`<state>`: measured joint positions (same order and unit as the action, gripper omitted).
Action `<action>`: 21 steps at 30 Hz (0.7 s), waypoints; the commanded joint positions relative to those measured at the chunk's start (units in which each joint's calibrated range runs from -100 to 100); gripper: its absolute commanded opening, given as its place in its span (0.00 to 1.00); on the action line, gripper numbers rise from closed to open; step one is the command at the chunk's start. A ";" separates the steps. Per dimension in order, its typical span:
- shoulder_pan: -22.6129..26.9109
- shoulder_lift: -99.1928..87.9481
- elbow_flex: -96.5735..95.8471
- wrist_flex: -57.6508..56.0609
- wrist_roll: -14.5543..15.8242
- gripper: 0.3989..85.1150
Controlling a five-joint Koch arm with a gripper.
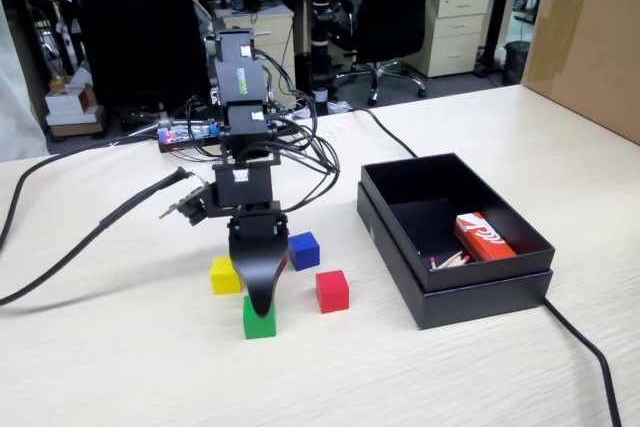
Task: Put the green cube on top of the red cube
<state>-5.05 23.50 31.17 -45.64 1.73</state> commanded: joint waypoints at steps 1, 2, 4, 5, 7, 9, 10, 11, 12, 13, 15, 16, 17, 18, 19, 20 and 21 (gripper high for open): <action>0.20 -0.60 5.73 2.23 -0.59 0.53; 0.24 -0.49 5.73 2.23 -0.59 0.53; 0.29 0.08 5.64 2.23 -0.63 0.53; 0.24 0.08 5.36 2.23 -0.73 0.53; 0.24 0.43 5.36 2.23 -0.73 0.52; 0.10 1.00 5.27 2.23 -0.73 0.52; 0.05 1.23 5.36 2.23 -0.73 0.50; 0.00 1.35 5.27 2.23 -0.73 0.49; -0.05 1.81 5.18 2.23 -0.73 0.49; -0.05 1.81 5.27 2.23 -0.78 0.48; -0.10 1.92 5.36 2.23 -0.78 0.44; -0.10 1.92 5.45 2.23 -0.78 0.42; -0.05 2.04 5.55 2.23 -0.78 0.41; -0.05 2.04 5.55 2.23 -0.78 0.41; -0.05 2.04 5.55 2.23 -0.88 0.40; -0.05 2.04 5.55 2.23 -0.93 0.37; -0.05 2.15 5.55 2.23 -0.93 0.33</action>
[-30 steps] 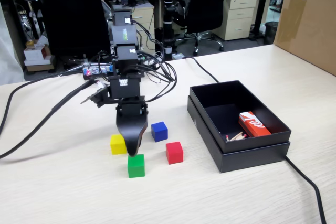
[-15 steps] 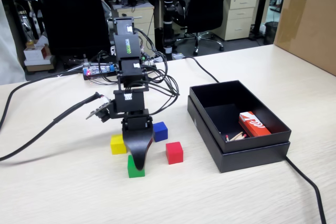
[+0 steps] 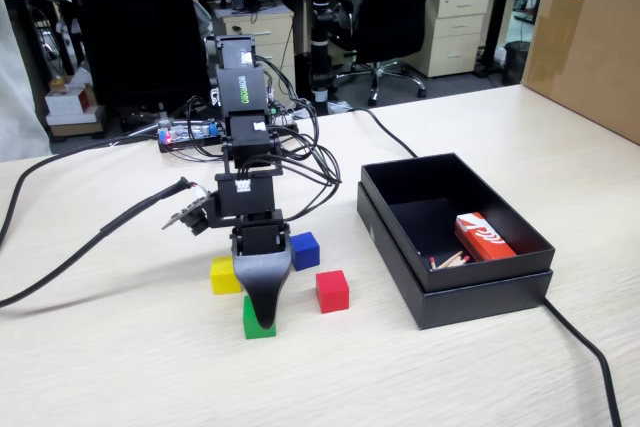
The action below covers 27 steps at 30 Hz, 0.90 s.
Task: Put the green cube on top of the red cube
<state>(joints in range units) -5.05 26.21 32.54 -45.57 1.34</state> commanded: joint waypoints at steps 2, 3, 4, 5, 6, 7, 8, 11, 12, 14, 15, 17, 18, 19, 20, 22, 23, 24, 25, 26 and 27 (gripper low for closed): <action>0.00 -0.57 3.99 2.15 -0.54 0.25; 0.00 -0.57 3.90 2.15 -0.54 0.23; 0.05 -0.57 3.81 2.15 -0.73 0.20; 0.10 -0.57 3.81 2.15 -0.78 0.19; 0.15 -0.57 3.81 2.15 -0.83 0.19; 0.15 -0.57 3.81 2.15 -0.83 0.19; 0.20 -0.57 3.81 2.15 -0.88 0.19; 0.29 -0.57 3.72 2.15 -0.88 0.07; 0.29 -0.57 3.63 2.15 -0.88 0.04; 0.29 -0.57 3.54 2.15 -0.88 0.03; 0.34 -0.57 3.45 2.15 -0.98 0.03; 0.39 -0.68 3.18 2.07 -1.17 0.00; 0.39 -0.68 3.09 1.98 -1.17 0.00; 0.44 -0.80 3.09 1.55 -1.17 0.00; 0.44 -0.91 3.09 1.12 -1.17 0.00; 0.39 -1.95 3.18 0.17 -1.07 0.00; 0.34 -2.86 3.54 -0.78 -0.98 0.00; 0.34 -3.78 3.90 -1.82 -0.88 0.00; 0.39 -5.27 4.36 -3.12 -0.78 0.00; 0.44 -7.22 4.72 -4.58 -0.44 0.00; 0.59 -9.17 4.81 -5.88 -0.20 0.00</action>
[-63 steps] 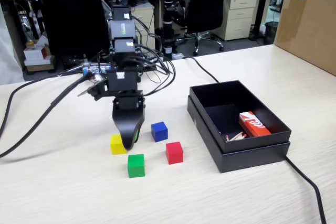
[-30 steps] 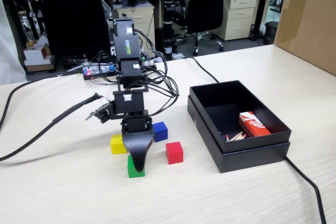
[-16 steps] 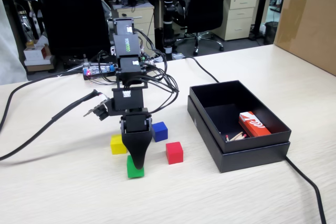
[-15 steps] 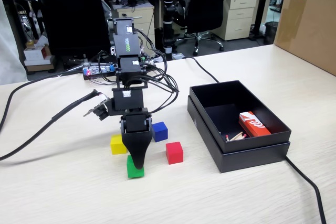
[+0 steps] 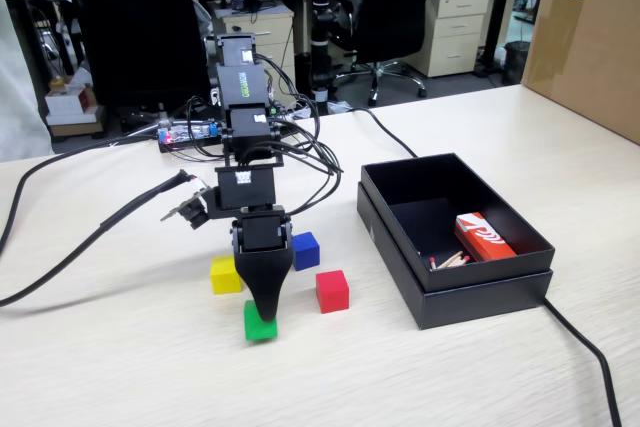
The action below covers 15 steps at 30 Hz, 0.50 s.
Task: Put the green cube on top of the red cube
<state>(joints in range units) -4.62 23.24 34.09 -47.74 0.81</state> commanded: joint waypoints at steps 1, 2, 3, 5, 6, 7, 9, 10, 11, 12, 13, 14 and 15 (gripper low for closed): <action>0.29 -8.38 3.17 -4.66 0.63 0.00; 0.44 -9.87 2.99 -5.27 0.78 0.00; 0.68 -11.82 2.71 -6.04 1.12 0.00; 1.56 -19.51 0.99 -7.43 2.05 0.00; 1.66 -20.08 0.99 -7.69 2.15 0.00; 1.95 -21.80 0.63 -8.12 2.34 0.00; 3.27 -26.85 -0.10 -9.50 3.32 0.00; 3.66 -28.34 -0.55 -9.59 3.71 0.00; 4.20 -29.26 -0.64 -9.59 4.10 0.00; 4.69 -29.83 -0.82 -9.59 4.44 0.00; 5.18 -30.06 -0.91 -9.59 4.69 0.00; 5.76 -30.18 -1.00 -9.59 5.08 0.00; 6.11 -30.18 -1.00 -9.59 5.42 0.00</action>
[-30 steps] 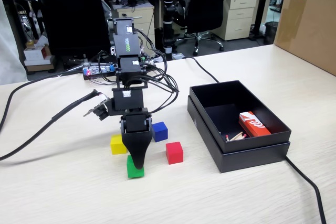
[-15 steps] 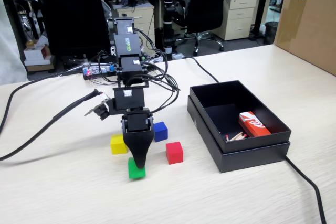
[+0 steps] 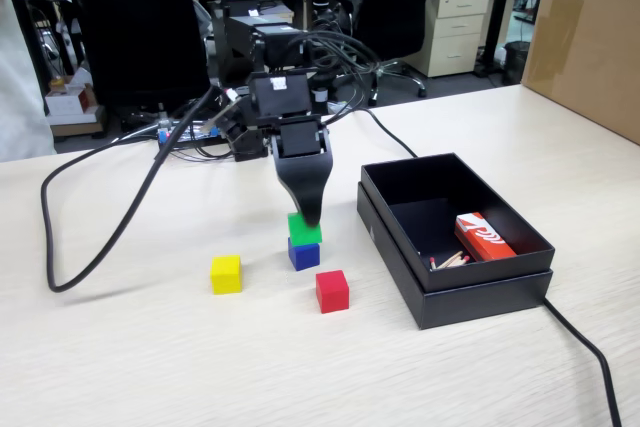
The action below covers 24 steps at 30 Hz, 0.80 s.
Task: Put the green cube on top of the red cube
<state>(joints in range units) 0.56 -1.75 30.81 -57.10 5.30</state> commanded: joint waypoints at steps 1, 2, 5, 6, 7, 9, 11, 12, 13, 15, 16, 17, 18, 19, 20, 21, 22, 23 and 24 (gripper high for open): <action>1.47 -5.19 2.28 -0.13 1.12 0.01; 1.86 -4.96 2.56 -0.22 1.32 0.00; 2.69 -2.67 4.46 -0.13 1.95 0.00; 2.83 -1.29 5.28 -0.04 2.10 0.00; 3.03 0.66 6.00 0.56 2.15 0.00; 2.74 4.33 7.09 2.11 2.20 0.00; 1.86 7.89 7.90 2.72 2.15 0.01; 1.71 8.35 8.09 2.81 2.10 0.01; 1.61 8.69 8.18 2.98 2.05 0.01; 1.17 9.26 8.18 4.10 2.00 0.01; 1.12 9.61 8.18 4.19 1.95 0.01; 1.12 9.84 8.18 4.19 1.95 0.01; 1.12 9.84 8.18 4.27 1.95 0.01; 1.12 9.84 8.18 4.45 1.95 0.01; 1.12 10.18 8.09 5.05 1.95 0.01; 1.12 10.30 7.90 5.57 1.95 0.01; 1.12 10.41 7.81 5.66 1.90 0.01; 1.17 10.53 7.81 5.74 1.90 0.01; 1.17 10.76 7.81 5.92 1.90 0.01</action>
<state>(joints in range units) 1.73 10.42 33.91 -54.01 7.55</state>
